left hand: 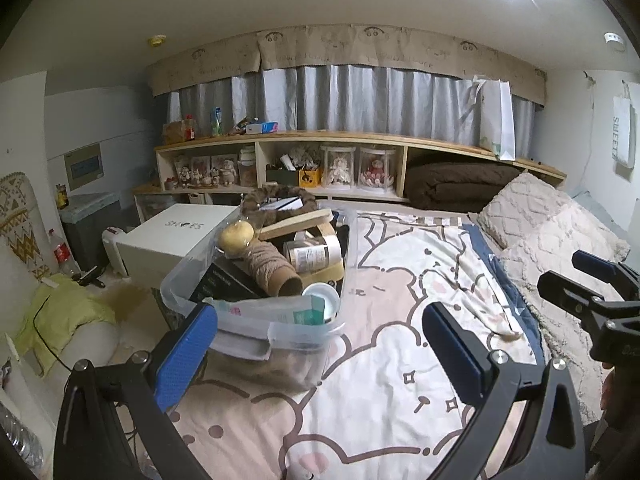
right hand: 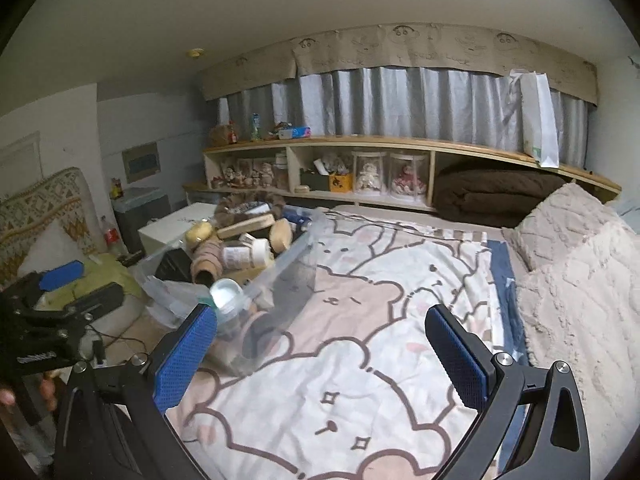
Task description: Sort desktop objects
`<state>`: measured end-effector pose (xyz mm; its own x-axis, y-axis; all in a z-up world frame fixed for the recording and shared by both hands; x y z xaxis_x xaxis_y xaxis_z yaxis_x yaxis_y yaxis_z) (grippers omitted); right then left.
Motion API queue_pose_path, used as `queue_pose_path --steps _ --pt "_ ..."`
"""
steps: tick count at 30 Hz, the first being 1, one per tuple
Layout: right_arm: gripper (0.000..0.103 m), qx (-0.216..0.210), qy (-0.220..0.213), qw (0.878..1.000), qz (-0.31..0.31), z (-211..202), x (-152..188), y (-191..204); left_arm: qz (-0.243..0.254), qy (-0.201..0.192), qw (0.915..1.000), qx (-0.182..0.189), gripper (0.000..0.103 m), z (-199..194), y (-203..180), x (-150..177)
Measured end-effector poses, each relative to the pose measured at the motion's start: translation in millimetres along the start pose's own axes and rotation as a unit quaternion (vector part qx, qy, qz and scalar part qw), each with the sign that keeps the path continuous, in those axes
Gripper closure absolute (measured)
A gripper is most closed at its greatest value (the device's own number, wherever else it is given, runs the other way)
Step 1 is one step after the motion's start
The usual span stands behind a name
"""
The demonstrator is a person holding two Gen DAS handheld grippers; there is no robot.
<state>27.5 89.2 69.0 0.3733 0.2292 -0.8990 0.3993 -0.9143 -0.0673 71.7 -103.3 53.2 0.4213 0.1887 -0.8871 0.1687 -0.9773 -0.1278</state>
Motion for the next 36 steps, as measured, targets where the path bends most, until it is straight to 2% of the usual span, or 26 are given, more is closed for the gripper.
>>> queue_pose_path --steps 14,36 --pt "0.0 -0.005 0.02 1.0 0.005 5.9 14.2 -7.9 0.005 0.012 0.9999 -0.01 0.0 2.3 -2.3 10.5" --pt "0.0 -0.004 0.029 1.0 -0.004 8.1 16.0 -4.0 -0.002 0.019 0.9997 -0.012 0.0 7.7 0.4 17.6"
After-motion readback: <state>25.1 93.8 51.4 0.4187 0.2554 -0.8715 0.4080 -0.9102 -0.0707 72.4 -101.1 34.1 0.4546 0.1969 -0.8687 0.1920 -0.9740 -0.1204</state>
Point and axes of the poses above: each gripper's, at about its wrist camera, not at the fingertips, and z roughly the way its jaws point, y to its left, x to its underside, the point moved 7 cm from there along z, roughly the way its jaws point, and after that the axes turned 7 degrees about -z, right-handed, at the moved point
